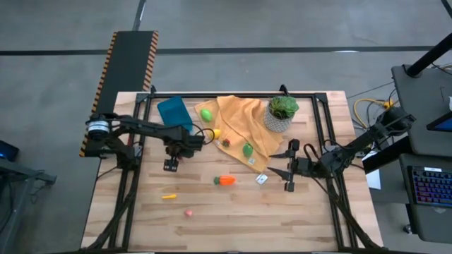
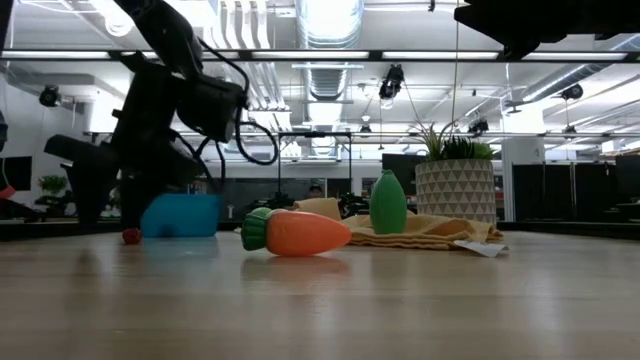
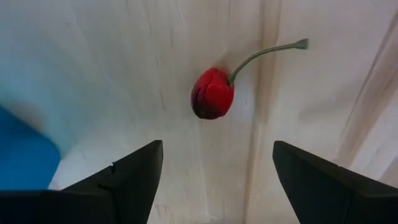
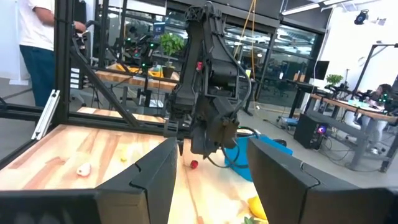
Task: Pick and placing Produce into tupperware
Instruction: Put the red cherry into the blue bin
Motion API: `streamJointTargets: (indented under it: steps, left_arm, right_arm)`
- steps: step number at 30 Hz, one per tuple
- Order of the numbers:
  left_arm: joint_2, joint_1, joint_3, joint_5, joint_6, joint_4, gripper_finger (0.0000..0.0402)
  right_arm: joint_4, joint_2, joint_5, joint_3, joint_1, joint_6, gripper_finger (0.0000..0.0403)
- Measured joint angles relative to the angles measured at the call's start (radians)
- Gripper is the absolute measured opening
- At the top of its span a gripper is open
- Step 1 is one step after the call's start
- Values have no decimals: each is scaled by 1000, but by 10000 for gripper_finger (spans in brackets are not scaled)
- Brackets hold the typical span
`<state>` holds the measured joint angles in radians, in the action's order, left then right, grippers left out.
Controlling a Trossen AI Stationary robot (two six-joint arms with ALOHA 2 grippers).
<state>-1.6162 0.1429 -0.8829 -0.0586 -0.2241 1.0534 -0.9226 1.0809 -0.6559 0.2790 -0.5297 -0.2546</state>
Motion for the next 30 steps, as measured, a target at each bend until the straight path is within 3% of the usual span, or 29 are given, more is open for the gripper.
streamJointTargets:
  steps: [30]
  left_arm:
    - [-10,-3,-5,12,-21,-138,290]
  right_arm:
    - [2,0,0,0,0,0,187]
